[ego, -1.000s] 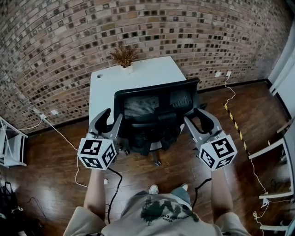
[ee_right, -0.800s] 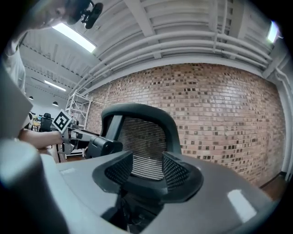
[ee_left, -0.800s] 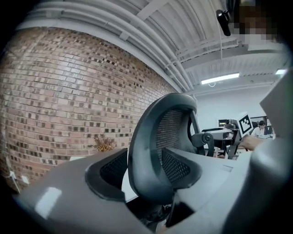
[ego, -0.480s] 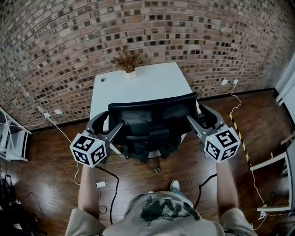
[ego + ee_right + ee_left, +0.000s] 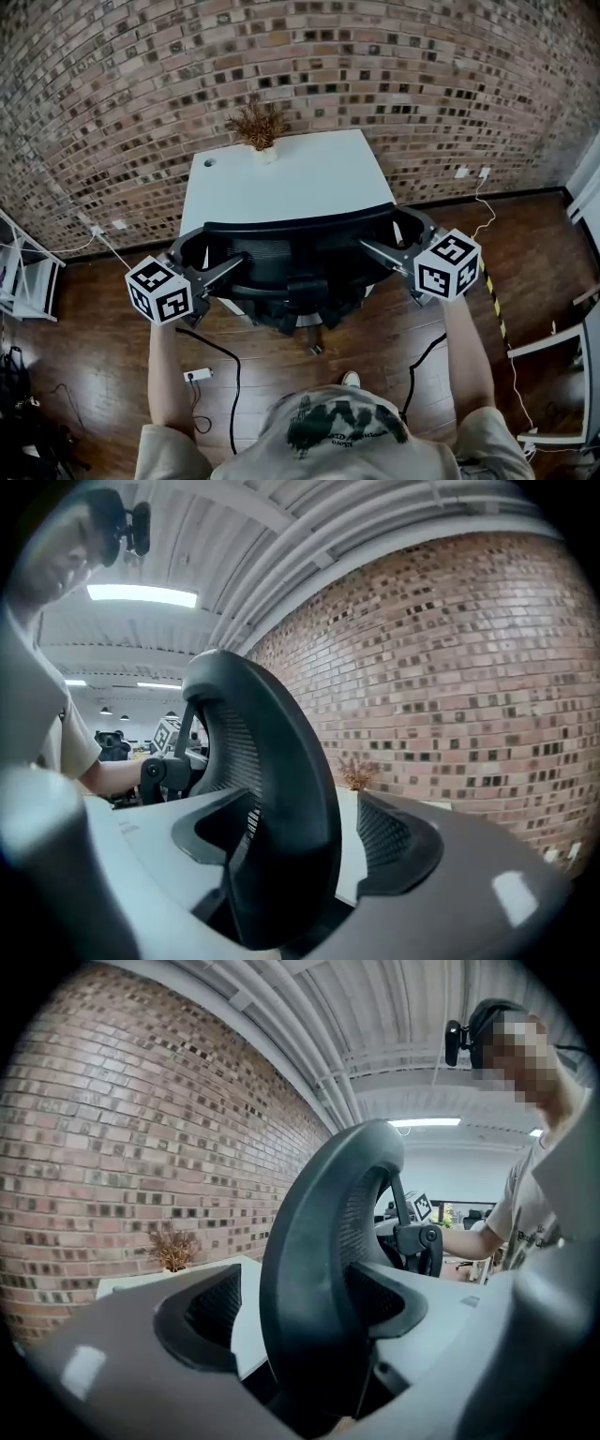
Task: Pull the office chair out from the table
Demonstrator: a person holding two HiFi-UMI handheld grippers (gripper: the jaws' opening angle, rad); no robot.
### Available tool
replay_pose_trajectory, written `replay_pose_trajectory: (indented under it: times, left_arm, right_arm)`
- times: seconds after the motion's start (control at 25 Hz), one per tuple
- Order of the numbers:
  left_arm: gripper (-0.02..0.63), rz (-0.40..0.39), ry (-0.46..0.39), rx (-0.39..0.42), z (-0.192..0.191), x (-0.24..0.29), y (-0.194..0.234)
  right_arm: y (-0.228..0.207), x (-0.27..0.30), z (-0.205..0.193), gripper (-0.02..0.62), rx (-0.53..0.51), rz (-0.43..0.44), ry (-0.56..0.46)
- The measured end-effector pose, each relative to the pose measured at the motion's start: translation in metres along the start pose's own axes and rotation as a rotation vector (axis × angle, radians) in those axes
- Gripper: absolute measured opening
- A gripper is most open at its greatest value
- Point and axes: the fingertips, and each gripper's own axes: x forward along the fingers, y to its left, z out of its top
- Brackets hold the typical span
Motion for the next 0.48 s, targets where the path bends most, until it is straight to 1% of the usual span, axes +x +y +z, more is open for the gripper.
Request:
replay_pose_trajectory:
  times: [0.16,0.2,0.24,0.28,0.32,0.48]
  left_arm:
    - [0.360,-0.027,0.007,0.003,0.0001,0.0070,-0.0027]
    - [0.346,-0.036,0.003,0.001,0.0000,0.0078,-0.0041]
    - [0.310,-0.040,-0.004,0.000,0.0003,0.0082,-0.0058]
    - [0.293,-0.040,-0.012,-0.002,0.0006,0.0083,-0.0070]
    - [0.293,-0.036,-0.018,-0.003,0.0006,0.0081,-0.0076]
    - [0.293,-0.015,-0.024,-0.001,-0.0019,0.0055,-0.0068]
  right_arm:
    - [-0.0014,0.0036,0.0005,0.348,0.020,0.070,0.008]
    - [-0.0013,0.0043,0.0013,0.347,0.022,0.081,0.008]
    - [-0.0003,0.0054,0.0020,0.343,0.020,0.092,0.009]
    - [0.0017,0.0064,0.0025,0.315,0.016,0.105,0.011]
    - [0.0037,0.0072,0.0026,0.268,0.012,0.115,0.012]
    - [0.0064,0.0099,0.0010,0.268,0.014,0.105,0.008]
